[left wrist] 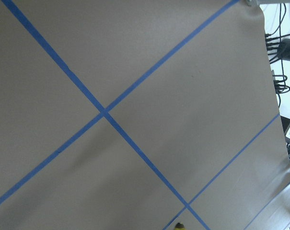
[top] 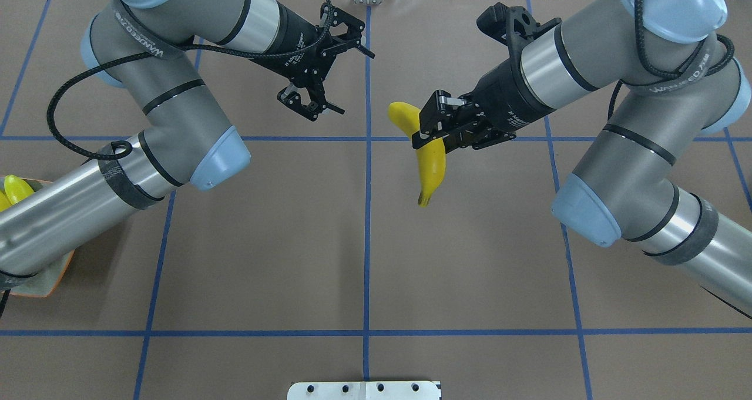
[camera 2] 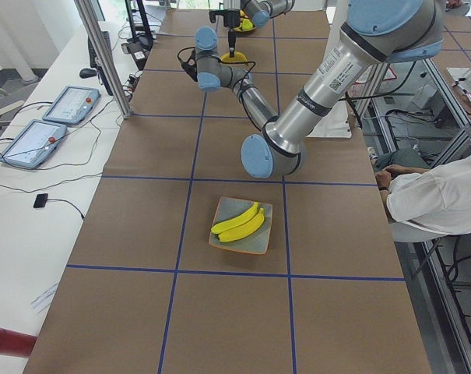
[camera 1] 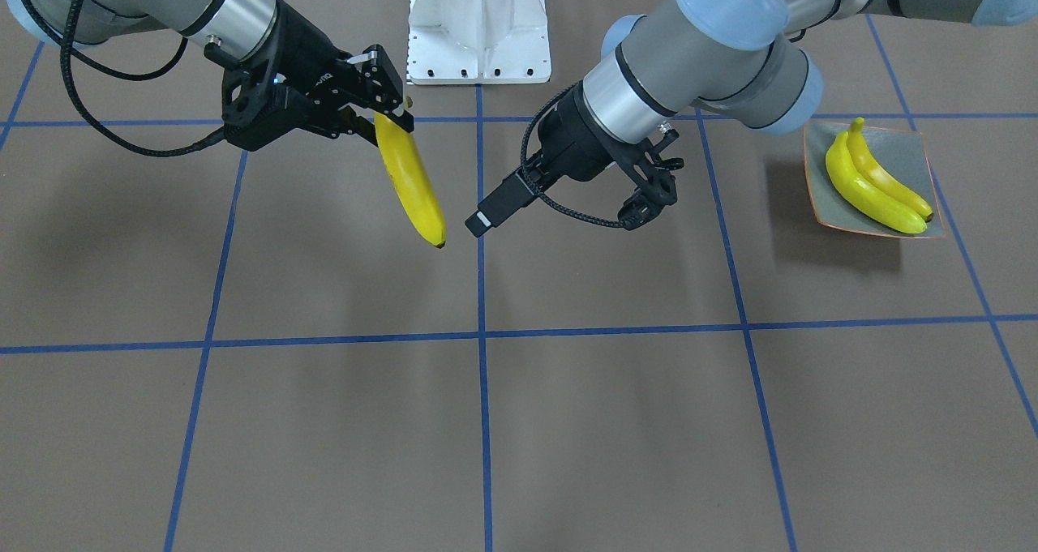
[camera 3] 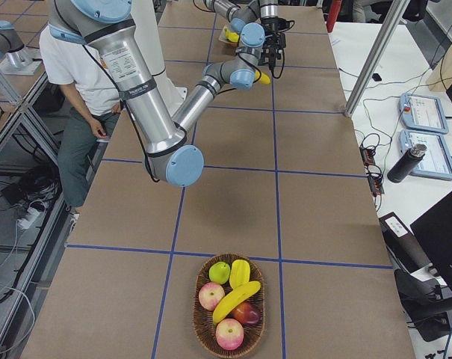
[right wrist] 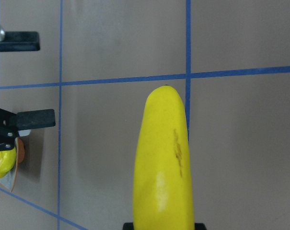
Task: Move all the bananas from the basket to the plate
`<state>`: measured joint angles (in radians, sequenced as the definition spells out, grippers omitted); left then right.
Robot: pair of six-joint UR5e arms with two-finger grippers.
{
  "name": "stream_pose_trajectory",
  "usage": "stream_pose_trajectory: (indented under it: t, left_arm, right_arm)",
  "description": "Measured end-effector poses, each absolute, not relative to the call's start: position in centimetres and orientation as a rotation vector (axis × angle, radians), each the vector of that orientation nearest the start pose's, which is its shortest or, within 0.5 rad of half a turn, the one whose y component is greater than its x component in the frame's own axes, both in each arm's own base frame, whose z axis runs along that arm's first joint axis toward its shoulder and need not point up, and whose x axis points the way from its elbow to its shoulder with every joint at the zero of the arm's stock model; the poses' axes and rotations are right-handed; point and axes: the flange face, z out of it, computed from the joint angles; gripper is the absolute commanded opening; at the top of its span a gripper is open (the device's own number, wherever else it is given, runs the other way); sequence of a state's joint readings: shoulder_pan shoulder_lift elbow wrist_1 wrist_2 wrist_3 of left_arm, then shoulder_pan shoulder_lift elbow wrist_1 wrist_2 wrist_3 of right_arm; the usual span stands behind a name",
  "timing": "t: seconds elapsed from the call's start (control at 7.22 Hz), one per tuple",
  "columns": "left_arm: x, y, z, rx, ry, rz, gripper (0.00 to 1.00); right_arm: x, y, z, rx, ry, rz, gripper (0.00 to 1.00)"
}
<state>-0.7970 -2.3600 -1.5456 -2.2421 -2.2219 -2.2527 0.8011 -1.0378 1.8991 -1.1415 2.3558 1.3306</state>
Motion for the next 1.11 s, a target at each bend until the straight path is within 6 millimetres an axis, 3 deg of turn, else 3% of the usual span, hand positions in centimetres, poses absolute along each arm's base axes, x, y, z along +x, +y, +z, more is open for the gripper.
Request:
stream_pose_trajectory:
  t: [0.42,0.69,0.83,1.11]
  left_arm:
    - [43.5,-52.2,9.5,-0.489,1.444,-0.71,0.91]
    - [43.7,-51.8,9.4,-0.499,1.455,-0.705,0.78]
    - [43.6,-51.6,9.3,-0.508,1.472,-0.704,0.69]
    - [43.4,-51.5,9.2,-0.515,1.497,-0.705,0.3]
  right_arm:
    - [-35.6,-45.6,12.9,0.085,-1.392,-0.009,0.0]
    - [-35.6,-45.7,12.2,0.114,-1.409,0.009,0.0]
    - [-35.9,-45.4,12.0,0.113,-1.424,0.013,0.0]
    - [-36.4,-44.8,11.8,0.104,-1.44,0.003,0.0]
